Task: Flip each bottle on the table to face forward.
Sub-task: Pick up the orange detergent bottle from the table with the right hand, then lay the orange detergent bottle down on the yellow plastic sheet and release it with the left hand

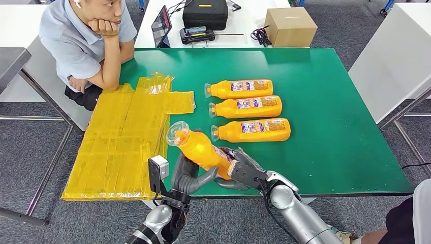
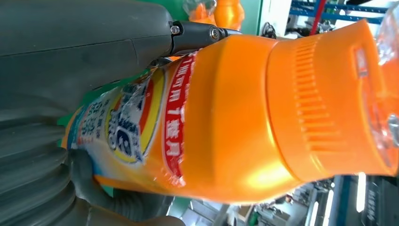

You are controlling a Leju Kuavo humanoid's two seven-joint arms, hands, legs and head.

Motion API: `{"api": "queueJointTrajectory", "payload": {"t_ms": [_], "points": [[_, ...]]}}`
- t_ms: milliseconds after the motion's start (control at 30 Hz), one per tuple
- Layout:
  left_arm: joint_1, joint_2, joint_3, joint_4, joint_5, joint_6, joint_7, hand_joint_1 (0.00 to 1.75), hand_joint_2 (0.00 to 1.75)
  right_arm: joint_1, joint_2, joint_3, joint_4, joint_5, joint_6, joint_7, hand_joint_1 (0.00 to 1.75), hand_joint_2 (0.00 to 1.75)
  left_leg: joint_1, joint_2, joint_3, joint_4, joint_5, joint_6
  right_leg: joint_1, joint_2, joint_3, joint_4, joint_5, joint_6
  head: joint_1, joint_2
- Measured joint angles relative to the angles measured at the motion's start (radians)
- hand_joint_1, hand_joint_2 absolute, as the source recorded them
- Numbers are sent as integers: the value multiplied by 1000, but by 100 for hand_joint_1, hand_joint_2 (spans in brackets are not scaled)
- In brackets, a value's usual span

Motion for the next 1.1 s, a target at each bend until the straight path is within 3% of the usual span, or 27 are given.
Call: {"api": "queueJointTrajectory", "payload": {"t_ms": [167, 300, 767, 800, 833, 933, 967, 1100], "points": [[-22, -8, 0, 52, 0, 31, 3, 0, 175, -2, 0, 14, 1, -4, -1, 3, 175, 175, 0, 0, 0, 0, 0, 0, 0, 0, 0, 0, 0, 0, 0, 0], [-33, -15, 1, 85, 6, 31, -3, 171, 175, -3, -1, 21, 1, -5, -3, 5, 175, 175, 0, 0, 0, 0, 0, 0, 0, 0, 0, 0, 0, 0, 0, 0], [-37, -18, 6, 103, 12, 27, -13, 175, 175, -4, -5, 32, 1, -9, -11, 7, 169, 175, 0, 0, 0, 0, 0, 0, 0, 0, 0, 0, 0, 0, 0, 0], [-37, -18, 7, 103, 13, 27, -15, 175, 175, -4, -5, 33, 1, -10, -12, 7, 161, 175, 0, 0, 0, 0, 0, 0, 0, 0, 0, 0, 0, 0, 0, 0], [-37, -18, 7, 102, 13, 28, -16, 175, 175, -4, -5, 33, 1, -10, -14, 6, 134, 175, 0, 0, 0, 0, 0, 0, 0, 0, 0, 0, 0, 0, 0, 0], [-35, -18, 7, 97, 10, 30, -20, 175, 175, -1, -9, 33, 1, -14, -18, 3, 16, 175, 0, 0, 0, 0, 0, 0, 0, 0, 0, 0, 0, 0, 0, 0], [-34, -17, 7, 94, 7, 31, -21, 175, 175, 3, -11, 32, 1, -15, -19, 1, 0, 175, 0, 0, 0, 0, 0, 0, 0, 0, 0, 0, 0, 0, 0, 0], [-16, -14, 6, 69, -35, 62, -16, 175, 175, 28, -20, 21, -2, -7, -30, -14, 0, 175, 0, 0, 0, 0, 0, 0, 0, 0, 0, 0, 0, 0, 0, 0]]}}
